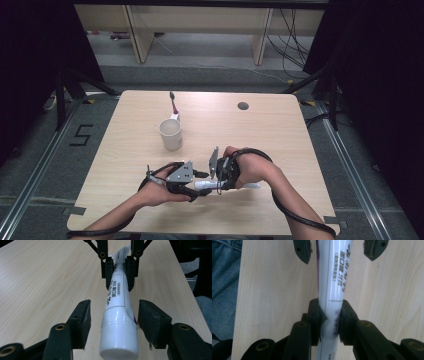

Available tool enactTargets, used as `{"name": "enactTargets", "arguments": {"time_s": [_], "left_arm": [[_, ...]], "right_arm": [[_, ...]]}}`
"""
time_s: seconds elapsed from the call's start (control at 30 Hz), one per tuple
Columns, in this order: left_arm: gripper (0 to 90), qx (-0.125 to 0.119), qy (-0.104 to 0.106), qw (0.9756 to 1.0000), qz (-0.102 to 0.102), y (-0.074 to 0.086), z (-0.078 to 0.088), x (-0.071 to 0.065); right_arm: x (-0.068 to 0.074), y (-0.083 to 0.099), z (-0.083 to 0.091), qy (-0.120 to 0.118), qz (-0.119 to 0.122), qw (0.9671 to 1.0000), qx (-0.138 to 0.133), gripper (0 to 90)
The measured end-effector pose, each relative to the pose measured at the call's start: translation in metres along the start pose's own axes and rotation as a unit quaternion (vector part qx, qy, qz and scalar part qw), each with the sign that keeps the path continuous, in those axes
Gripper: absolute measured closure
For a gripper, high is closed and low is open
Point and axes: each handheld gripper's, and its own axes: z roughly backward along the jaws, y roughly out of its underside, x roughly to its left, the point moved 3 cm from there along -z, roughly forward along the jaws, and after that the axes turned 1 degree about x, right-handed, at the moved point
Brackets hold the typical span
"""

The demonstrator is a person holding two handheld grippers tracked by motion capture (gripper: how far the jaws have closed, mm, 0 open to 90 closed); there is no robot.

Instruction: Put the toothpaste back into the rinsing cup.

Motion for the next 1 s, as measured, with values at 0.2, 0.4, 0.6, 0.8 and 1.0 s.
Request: {"name": "enactTargets", "arguments": {"time_s": [0.2, 0.4, 0.6, 0.8, 1.0], "left_arm": [[48.6, 0.002, 0.001, 1.0, 0.007, 0.003, -0.002, 0.002], [50.7, 0.001, 0.001, 1.0, 0.002, 0.003, -0.003, 0.002], [54.8, 0.001, 0.003, 1.0, -0.006, 0.002, -0.004, 0.001], [58.8, -0.002, 0.006, 1.0, -0.004, 0.002, -0.005, 0.0], [60.7, 0.008, 0.006, 0.9999, -0.013, 0.003, -0.005, 0.001]], "right_arm": [[0.0, -0.001, 0.0, 0.002, 0.001, 1.0, -0.001, 74.9], [-0.001, -0.004, 0.001, 0.004, 0.012, 0.9999, -0.009, 74.9], [0.0, -0.008, 0.003, 0.005, 0.016, 0.9998, -0.01, 74.9], [0.001, -0.01, 0.005, 0.0, 0.007, 0.9999, -0.008, 74.9], [0.0, -0.011, 0.005, 0.004, 0.016, 0.9998, -0.007, 75.0]]}}
